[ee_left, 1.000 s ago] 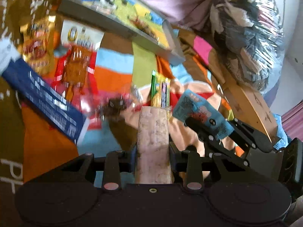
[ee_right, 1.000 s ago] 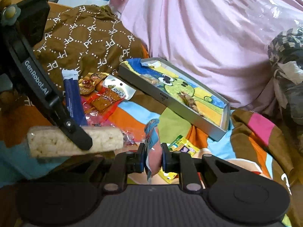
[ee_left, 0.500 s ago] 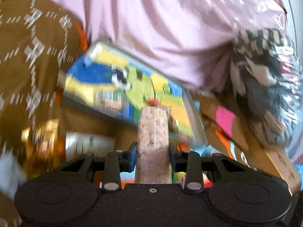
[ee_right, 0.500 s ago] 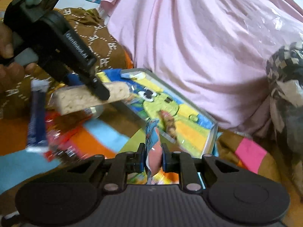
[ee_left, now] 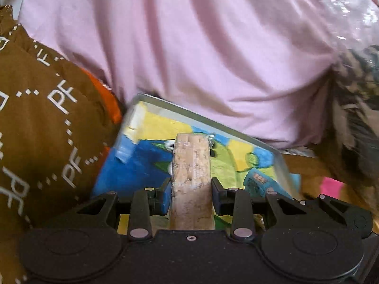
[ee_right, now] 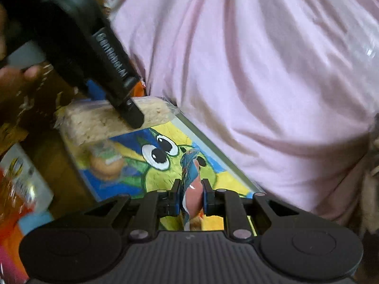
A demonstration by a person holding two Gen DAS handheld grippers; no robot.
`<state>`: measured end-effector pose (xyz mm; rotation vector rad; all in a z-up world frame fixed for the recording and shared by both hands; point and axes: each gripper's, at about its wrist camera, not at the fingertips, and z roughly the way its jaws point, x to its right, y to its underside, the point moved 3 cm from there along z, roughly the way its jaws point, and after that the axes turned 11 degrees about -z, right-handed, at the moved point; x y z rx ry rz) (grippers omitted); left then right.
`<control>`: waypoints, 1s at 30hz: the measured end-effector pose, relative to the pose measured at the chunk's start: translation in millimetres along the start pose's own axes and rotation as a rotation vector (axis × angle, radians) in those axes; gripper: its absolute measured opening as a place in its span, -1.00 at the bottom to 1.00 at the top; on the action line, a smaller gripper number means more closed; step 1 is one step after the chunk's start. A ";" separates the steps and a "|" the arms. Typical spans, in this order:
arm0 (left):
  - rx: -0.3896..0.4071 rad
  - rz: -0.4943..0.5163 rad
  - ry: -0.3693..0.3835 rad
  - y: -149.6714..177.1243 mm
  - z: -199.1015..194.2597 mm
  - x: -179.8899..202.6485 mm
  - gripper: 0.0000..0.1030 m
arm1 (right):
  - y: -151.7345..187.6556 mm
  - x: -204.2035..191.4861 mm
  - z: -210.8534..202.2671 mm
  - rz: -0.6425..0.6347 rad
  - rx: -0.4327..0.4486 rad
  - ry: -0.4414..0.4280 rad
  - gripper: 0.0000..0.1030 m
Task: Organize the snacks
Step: 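Carry the rice-cracker bar and sausage pack into the tray and open both tools, then withdraw both tools from the tray back toward the snack pile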
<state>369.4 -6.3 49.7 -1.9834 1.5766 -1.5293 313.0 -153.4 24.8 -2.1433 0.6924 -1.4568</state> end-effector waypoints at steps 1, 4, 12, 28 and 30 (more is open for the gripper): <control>0.000 -0.007 -0.017 -3.2 3.8 -4.6 -0.30 | -1.4 1.6 7.3 0.039 -0.011 -0.018 -0.63; -0.007 -0.029 -0.054 -5.7 11.6 -14.8 -0.30 | -0.1 5.5 20.5 0.163 -0.039 -0.068 -0.63; -0.025 -0.007 -0.106 2.1 14.6 -13.4 0.15 | 12.0 15.6 15.8 0.300 -0.063 -0.138 -0.03; 0.133 0.131 -0.114 21.0 -72.9 20.6 0.98 | 14.0 42.4 -79.3 0.513 0.095 -0.088 0.99; 0.151 0.161 -0.111 28.4 -86.5 25.8 0.98 | 15.2 42.5 -93.1 0.526 0.107 -0.088 0.99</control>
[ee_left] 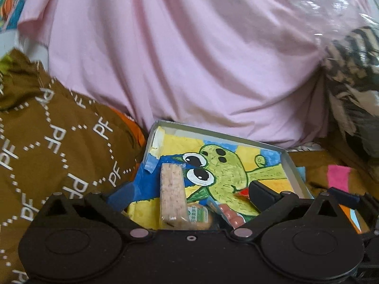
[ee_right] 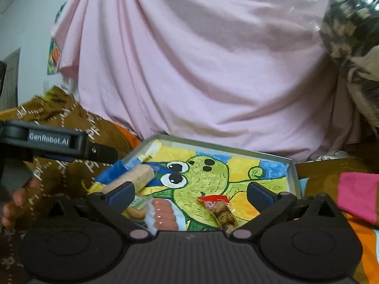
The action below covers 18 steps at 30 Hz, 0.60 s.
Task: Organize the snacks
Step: 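Withdraw both tools from the tray back toward the snack pile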
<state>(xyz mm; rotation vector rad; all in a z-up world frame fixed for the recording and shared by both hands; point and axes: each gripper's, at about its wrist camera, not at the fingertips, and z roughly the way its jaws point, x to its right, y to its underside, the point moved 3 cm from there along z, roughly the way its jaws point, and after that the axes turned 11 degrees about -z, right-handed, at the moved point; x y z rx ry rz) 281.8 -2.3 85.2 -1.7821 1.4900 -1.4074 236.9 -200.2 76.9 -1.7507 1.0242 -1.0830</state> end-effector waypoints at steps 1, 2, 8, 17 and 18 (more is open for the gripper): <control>0.007 0.008 0.003 2.5 -6.8 1.8 0.98 | -0.1 -0.3 -6.2 0.006 0.005 0.000 0.99; 0.013 0.015 0.010 5.3 -14.8 3.3 0.98 | 0.6 -0.9 -13.6 0.012 0.010 0.001 0.99; 0.034 0.047 0.007 22.7 -61.1 6.7 0.98 | 8.5 -10.1 -60.3 -0.015 0.050 0.035 1.00; 0.050 0.047 -0.003 52.1 -113.6 -7.3 0.98 | 23.8 -35.0 -118.1 -0.069 0.071 0.026 1.00; 0.052 0.045 -0.005 56.3 -118.8 -9.5 0.98 | 26.9 -39.7 -123.1 -0.073 0.069 0.018 1.00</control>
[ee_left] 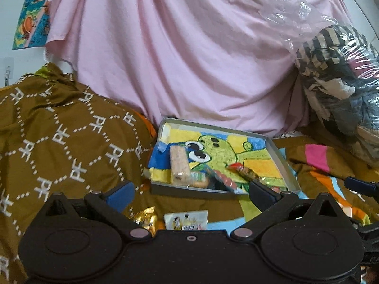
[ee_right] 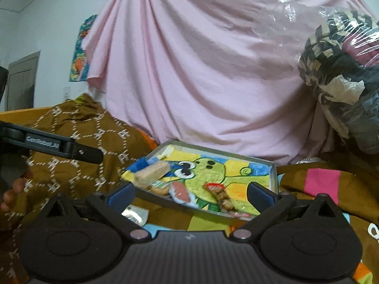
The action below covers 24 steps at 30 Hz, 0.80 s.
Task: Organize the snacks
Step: 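Withdraw both tools from the tray back toward the snack pile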
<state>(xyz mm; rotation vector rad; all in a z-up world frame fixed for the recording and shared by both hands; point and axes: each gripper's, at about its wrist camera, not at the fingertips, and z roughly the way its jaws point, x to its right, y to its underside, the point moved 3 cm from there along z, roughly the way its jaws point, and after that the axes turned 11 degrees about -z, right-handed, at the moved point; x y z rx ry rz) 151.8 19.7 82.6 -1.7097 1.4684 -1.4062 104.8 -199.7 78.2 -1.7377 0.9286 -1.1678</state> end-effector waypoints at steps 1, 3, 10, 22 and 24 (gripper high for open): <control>-0.001 -0.002 -0.001 3.2 -3.9 -1.8 0.98 | 2.3 -4.2 -4.1 -0.004 -0.004 -0.009 1.00; -0.004 -0.001 -0.007 10.4 -12.1 -5.8 0.98 | 7.8 -12.7 -11.7 -0.014 -0.014 -0.027 1.00; -0.072 0.054 -0.011 41.4 -28.5 -16.9 0.98 | 32.9 -37.7 -28.7 -0.006 -0.089 -0.090 1.00; -0.307 0.136 -0.025 99.7 -15.8 -38.0 0.98 | 81.3 -60.7 -22.2 0.107 -0.329 -0.233 1.00; -0.326 0.118 -0.029 103.6 -12.1 -43.6 0.98 | 88.5 -61.5 -20.0 0.126 -0.359 -0.231 1.00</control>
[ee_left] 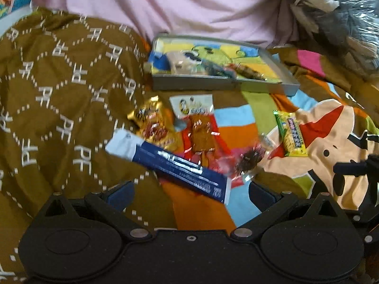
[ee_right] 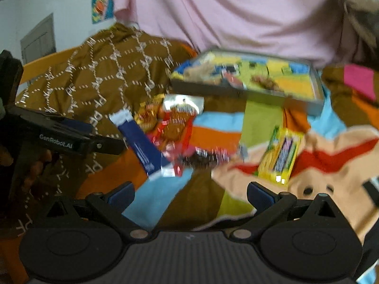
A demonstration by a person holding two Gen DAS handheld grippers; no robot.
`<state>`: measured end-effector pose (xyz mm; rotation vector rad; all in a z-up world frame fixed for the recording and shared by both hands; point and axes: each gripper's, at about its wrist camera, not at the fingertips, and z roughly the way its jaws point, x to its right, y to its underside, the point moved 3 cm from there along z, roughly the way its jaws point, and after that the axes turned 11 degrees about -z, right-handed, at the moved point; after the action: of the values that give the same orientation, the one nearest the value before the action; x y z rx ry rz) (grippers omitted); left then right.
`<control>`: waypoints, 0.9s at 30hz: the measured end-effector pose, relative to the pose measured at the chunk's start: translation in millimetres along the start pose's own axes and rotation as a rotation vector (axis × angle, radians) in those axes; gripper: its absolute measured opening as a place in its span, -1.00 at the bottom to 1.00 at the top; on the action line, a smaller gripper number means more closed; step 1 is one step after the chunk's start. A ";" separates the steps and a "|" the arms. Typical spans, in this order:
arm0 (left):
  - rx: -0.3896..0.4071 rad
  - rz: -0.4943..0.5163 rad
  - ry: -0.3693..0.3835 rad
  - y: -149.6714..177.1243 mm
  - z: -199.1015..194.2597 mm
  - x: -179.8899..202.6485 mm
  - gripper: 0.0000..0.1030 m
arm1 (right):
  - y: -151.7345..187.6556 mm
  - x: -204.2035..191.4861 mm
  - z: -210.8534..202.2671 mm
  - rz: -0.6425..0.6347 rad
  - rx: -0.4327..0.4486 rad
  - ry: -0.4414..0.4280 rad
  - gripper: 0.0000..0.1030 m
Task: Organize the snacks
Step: 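Withdraw both tools from the tray back toward the snack pile, then lower the right tool onto the brown jerky bag while the left tool approaches the blue stick pack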
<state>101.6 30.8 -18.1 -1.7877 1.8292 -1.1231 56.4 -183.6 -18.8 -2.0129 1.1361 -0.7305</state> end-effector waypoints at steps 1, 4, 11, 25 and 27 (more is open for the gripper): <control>-0.006 -0.014 0.006 0.1 2.0 -1.9 0.98 | 3.4 0.8 2.6 0.015 -0.016 -0.001 1.00; -0.023 -0.075 0.035 -1.7 8.0 -7.8 0.98 | 11.4 3.8 11.2 0.062 -0.065 -0.012 1.00; -0.054 -0.169 0.076 -2.4 23.7 -16.0 0.98 | 16.6 7.4 22.6 0.104 -0.096 -0.023 1.00; -0.085 -0.210 0.151 -4.6 51.5 -15.9 0.98 | 6.8 14.0 34.8 0.148 -0.073 -0.090 1.00; -0.084 -0.231 0.161 -6.8 55.1 -19.0 0.98 | 3.6 16.8 39.5 0.164 -0.073 -0.104 1.00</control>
<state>148.8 33.5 -52.9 -2.0526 1.8178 -1.3275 91.8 -187.9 -43.0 -1.9652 1.2641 -0.5031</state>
